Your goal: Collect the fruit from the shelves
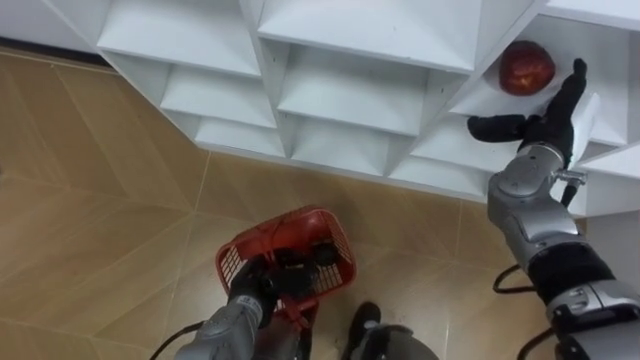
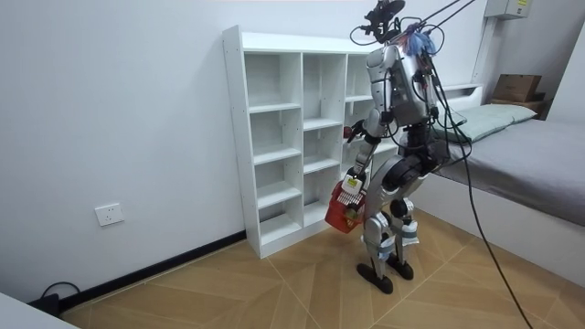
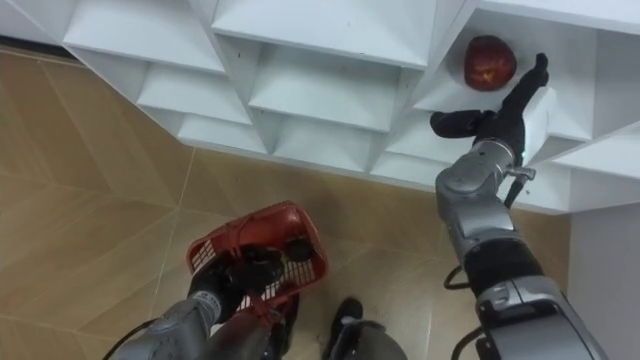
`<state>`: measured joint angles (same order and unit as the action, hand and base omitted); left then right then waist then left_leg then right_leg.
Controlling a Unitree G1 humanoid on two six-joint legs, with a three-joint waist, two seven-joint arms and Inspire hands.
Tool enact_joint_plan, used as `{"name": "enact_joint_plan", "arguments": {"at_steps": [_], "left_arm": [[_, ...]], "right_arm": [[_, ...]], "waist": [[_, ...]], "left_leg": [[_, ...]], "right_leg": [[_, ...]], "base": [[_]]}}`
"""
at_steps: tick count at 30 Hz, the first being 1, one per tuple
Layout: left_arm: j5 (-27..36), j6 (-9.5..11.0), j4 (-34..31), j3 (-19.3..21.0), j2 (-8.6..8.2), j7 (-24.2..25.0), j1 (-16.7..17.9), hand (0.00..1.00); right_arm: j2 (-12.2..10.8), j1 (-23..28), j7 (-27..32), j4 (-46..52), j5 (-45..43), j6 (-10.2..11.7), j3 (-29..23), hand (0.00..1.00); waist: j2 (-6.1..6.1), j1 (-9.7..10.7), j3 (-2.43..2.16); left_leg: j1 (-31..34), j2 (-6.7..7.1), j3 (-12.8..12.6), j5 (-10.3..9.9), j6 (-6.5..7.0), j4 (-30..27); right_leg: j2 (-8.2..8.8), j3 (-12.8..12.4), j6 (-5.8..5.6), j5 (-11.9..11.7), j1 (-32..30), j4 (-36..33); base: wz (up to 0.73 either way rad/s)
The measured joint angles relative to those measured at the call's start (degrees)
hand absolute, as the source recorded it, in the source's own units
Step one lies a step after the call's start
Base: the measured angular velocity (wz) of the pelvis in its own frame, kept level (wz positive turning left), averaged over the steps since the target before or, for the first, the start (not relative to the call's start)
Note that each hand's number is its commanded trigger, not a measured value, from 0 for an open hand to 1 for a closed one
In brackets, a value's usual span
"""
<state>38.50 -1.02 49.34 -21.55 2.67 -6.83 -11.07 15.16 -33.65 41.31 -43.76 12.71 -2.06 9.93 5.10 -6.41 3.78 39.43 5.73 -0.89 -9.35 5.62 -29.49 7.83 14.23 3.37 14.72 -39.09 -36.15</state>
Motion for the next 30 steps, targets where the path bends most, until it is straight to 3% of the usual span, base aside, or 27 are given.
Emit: {"name": "enact_joint_plan", "arguments": {"at_steps": [12, 20, 30], "left_arm": [[0.04, -0.2, -0.46, 0.01, 0.09, -0.27, 0.65, 1.0], [0.04, 0.03, -0.46, -0.04, 0.16, -0.41, 0.89, 1.0], [0.14, 0.02, -0.33, -0.03, 0.31, -1.5, 0.95, 1.0]], "right_arm": [[1.19, -1.41, -4.0, -0.61, 5.26, 0.0, -2.54, 0.0], [1.45, -4.11, -4.9, -2.95, 12.29, 0.0, -3.74, 0.0], [1.56, -4.56, -7.19, -2.91, 16.64, -0.01, -4.9, 0.0]], "waist": [[0.16, 0.23, -0.04], [1.44, 0.55, -0.02], [1.4, 1.39, -0.02]], "left_leg": [[-1.15, 0.02, -0.1, 0.03, 0.0, 0.38], [-1.31, 0.02, -0.24, 0.14, -0.08, 0.65], [-2.16, 0.01, 0.15, 0.11, -0.07, 0.7]], "right_leg": [[0.07, -0.08, 0.0, 0.0, 1.06, -0.09], [0.08, -0.07, 0.01, 0.0, 1.18, 0.45], [-0.02, 0.28, -0.03, -0.03, 2.27, 0.71]], "base": [[0.0], [0.0], [0.01]]}}
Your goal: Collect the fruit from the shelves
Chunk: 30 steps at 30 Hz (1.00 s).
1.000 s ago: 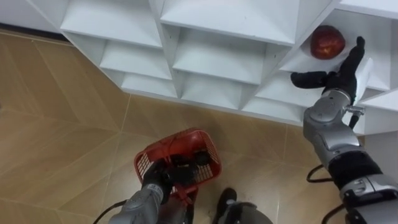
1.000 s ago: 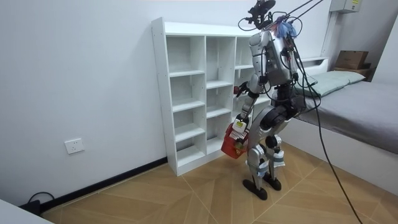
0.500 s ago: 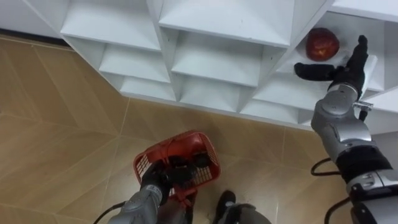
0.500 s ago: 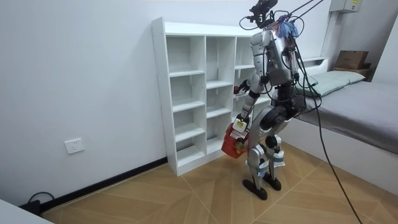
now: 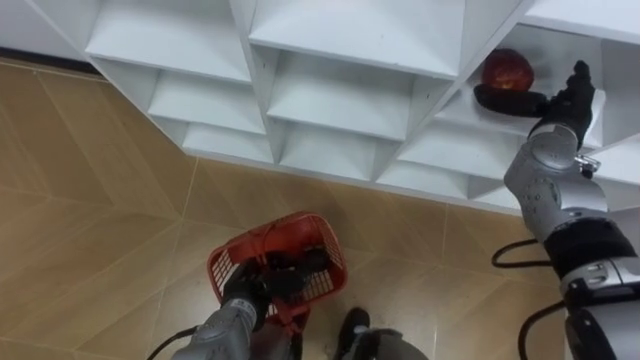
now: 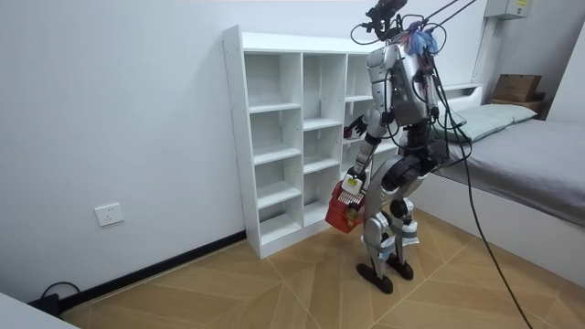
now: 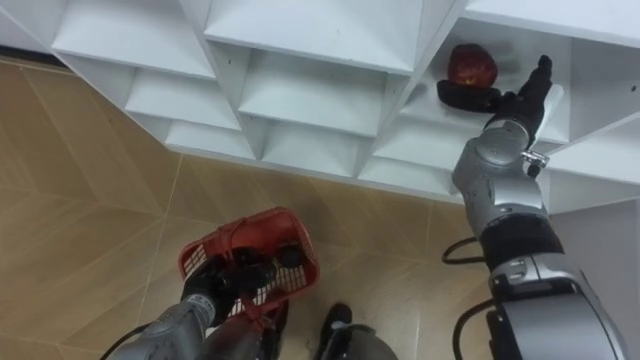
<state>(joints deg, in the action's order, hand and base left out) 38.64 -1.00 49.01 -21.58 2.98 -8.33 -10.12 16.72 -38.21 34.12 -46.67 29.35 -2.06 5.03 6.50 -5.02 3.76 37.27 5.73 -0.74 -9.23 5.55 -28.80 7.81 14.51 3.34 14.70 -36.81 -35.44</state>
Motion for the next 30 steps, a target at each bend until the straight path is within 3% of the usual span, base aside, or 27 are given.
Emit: {"name": "enact_joint_plan", "arguments": {"at_steps": [14, 23, 30], "left_arm": [[0.02, -0.01, -0.01, 0.01, -0.01, 0.07, 0.23, 1.0], [0.01, 0.07, 0.34, -0.68, -0.16, 1.02, 0.44, 1.0], [0.02, 0.11, 0.41, -2.27, -0.02, 1.33, 0.57, 1.0]], "right_arm": [[0.01, 0.03, -1.57, -0.3, -0.54, 0.05, 0.16, 0.0], [-0.01, 0.87, -2.43, -1.28, -5.43, 0.08, 1.05, 0.0], [-0.17, 0.65, -2.2, -1.17, -8.5, 0.09, 2.83, 0.0]], "waist": [[-0.03, -0.35, 0.03], [-0.24, -1.83, 0.19], [-0.21, -1.86, 0.21]], "left_leg": [[-0.31, -0.05, -0.08, 0.0, 0.0, 0.1], [-0.93, -0.05, -0.25, -0.01, -0.05, 0.72], [-0.93, -0.02, -0.36, 0.05, -0.11, 1.13]], "right_leg": [[-0.04, -0.06, -0.01, -0.09, 0.17, -0.01], [0.03, -0.15, 0.06, -0.02, 0.56, -0.09], [0.03, -0.32, 0.1, 0.06, 0.22, -0.09]], "base": [[0.0], [0.0], [0.0]]}}
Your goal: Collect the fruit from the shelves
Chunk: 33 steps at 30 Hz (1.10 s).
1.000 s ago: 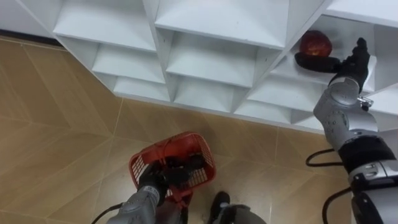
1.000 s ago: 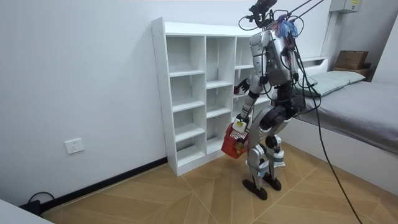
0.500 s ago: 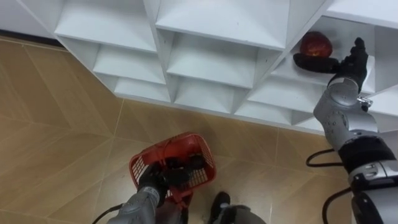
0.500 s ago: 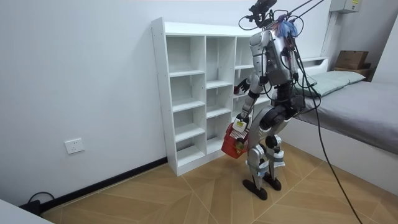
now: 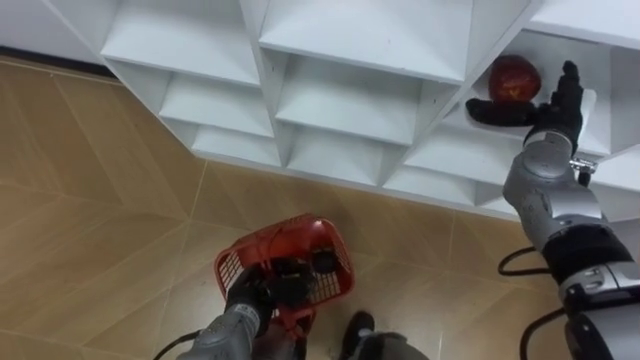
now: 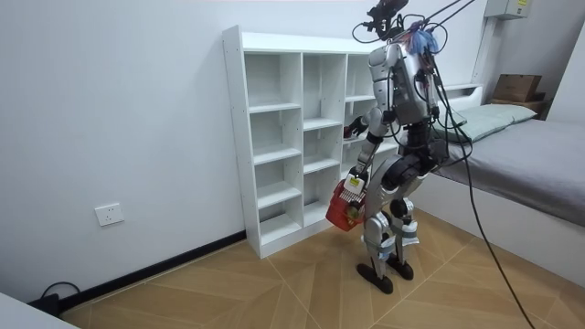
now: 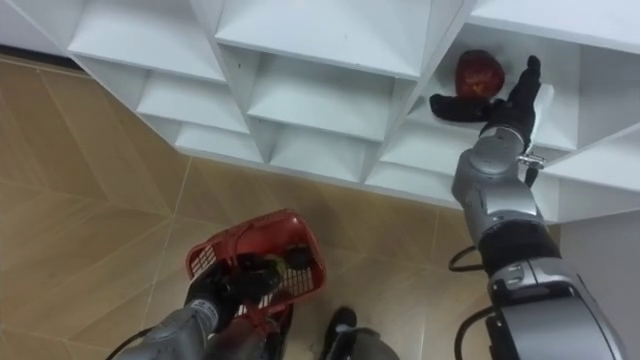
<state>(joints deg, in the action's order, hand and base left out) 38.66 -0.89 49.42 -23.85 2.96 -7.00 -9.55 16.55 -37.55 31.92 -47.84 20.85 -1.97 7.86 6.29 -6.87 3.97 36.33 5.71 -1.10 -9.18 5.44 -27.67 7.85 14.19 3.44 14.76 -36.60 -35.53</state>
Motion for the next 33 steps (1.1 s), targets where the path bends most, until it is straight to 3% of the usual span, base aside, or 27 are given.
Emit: {"name": "enact_joint_plan", "arguments": {"at_steps": [14, 15, 16, 17, 33], "left_arm": [[0.64, 0.07, -0.02, -3.39, 0.24, 0.32, -0.21, 1.0], [0.62, 0.07, -0.02, -3.42, 0.21, 0.33, -0.17, 1.0], [0.61, 0.07, -0.02, -3.44, 0.21, 0.33, -0.15, 1.0], [0.61, 0.07, -0.02, -3.44, 0.2, 0.33, -0.14, 1.0], [0.55, 0.07, -0.08, -3.4, 0.24, 0.15, -0.21, 1.0]], "right_arm": [[-1.06, -0.23, 1.49, 0.09, -5.65, 0.0, 2.28, 0.0], [-1.11, -0.23, 1.6, 0.09, -5.69, 0.0, 2.28, 0.44], [-1.14, -0.23, 1.6, 0.09, -5.7, 0.0, 2.28, 0.67], [-1.16, -0.23, 1.63, 0.09, -5.71, 0.0, 2.28, 1.0], [-1.05, -0.2, 4.81, 0.28, -7.99, 0.83, 2.38, 1.0]], "waist": [[-0.12, -0.53, 0.04], [-0.13, -0.67, 0.05], [-0.14, -0.74, 0.06], [-0.18, -0.87, 0.08], [-0.84, -1.1, 0.28]], "left_leg": [[0.05, -0.13, 0.19, 0.03, -0.12, 0.4], [0.02, -0.13, 0.24, 0.01, -0.15, 0.42], [0.01, -0.13, 0.26, 0.01, -0.16, 0.42], [-0.01, -0.13, 0.32, 0.0, -0.17, 0.42], [-0.01, -0.13, 0.52, -0.03, -0.23, 0.36]], "right_leg": [[-0.35, 0.11, 0.03, -0.03, 0.18, 0.96], [-0.38, 0.13, 0.04, -0.04, 0.22, 0.99], [-0.38, 0.14, 0.04, -0.04, 0.24, 0.99], [-0.4, 0.17, 0.04, -0.04, 0.28, 0.99], [-0.41, 0.32, 0.06, -0.04, 0.36, 0.99]], "base": [[0.0], [0.0], [0.0], [0.0], [0.0]]}}
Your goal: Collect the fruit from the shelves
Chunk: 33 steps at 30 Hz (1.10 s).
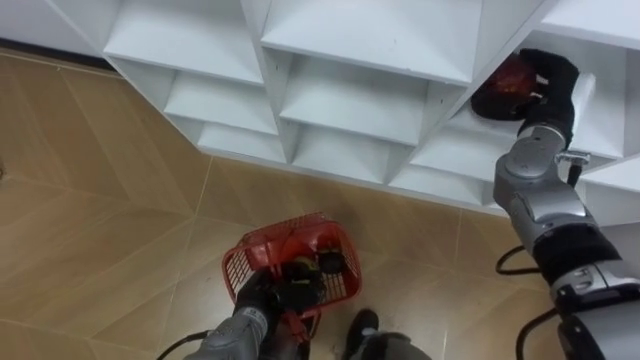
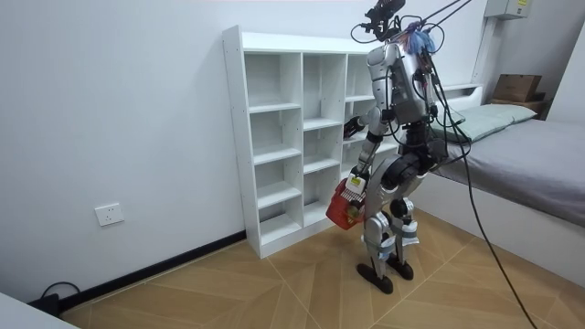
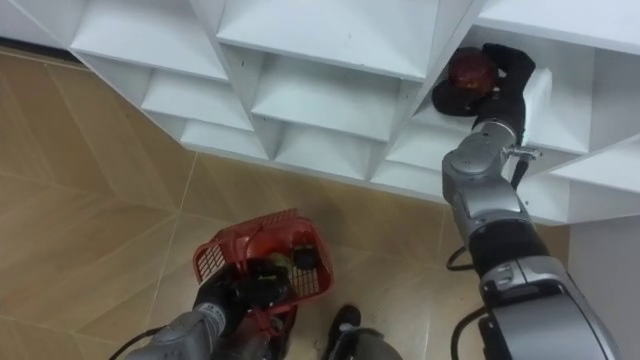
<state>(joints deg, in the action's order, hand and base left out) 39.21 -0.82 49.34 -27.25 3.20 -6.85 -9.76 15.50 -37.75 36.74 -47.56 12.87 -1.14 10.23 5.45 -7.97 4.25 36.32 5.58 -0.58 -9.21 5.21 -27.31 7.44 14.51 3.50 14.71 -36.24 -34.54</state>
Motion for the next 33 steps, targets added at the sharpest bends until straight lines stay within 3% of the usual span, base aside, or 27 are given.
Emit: {"name": "enact_joint_plan", "arguments": {"at_steps": [26, 33], "left_arm": [[0.06, -0.02, -0.02, -0.01, 0.04, -0.07, -0.01, 1.0], [0.53, -0.35, 0.02, 0.84, 0.74, 0.33, -0.08, 1.0]], "right_arm": [[0.11, 0.18, -0.06, -0.06, 0.04, 0.29, 1.98, 1.0], [0.13, 1.31, -2.93, -0.15, 0.33, -0.04, 1.96, 1.0]], "waist": [[-0.22, 0.03, -0.13], [-0.22, 0.23, -0.13]], "left_leg": [[-0.03, 0.0, 0.05, 0.01, 0.0, -0.36], [-1.87, -0.09, 0.03, -0.03, -0.04, 0.04]], "right_leg": [[0.0, 0.0, 0.01, -0.01, 0.14, -0.17], [-0.14, -0.08, 0.01, 0.0, 2.01, 0.32]], "base": [[0.0], [0.0]]}}
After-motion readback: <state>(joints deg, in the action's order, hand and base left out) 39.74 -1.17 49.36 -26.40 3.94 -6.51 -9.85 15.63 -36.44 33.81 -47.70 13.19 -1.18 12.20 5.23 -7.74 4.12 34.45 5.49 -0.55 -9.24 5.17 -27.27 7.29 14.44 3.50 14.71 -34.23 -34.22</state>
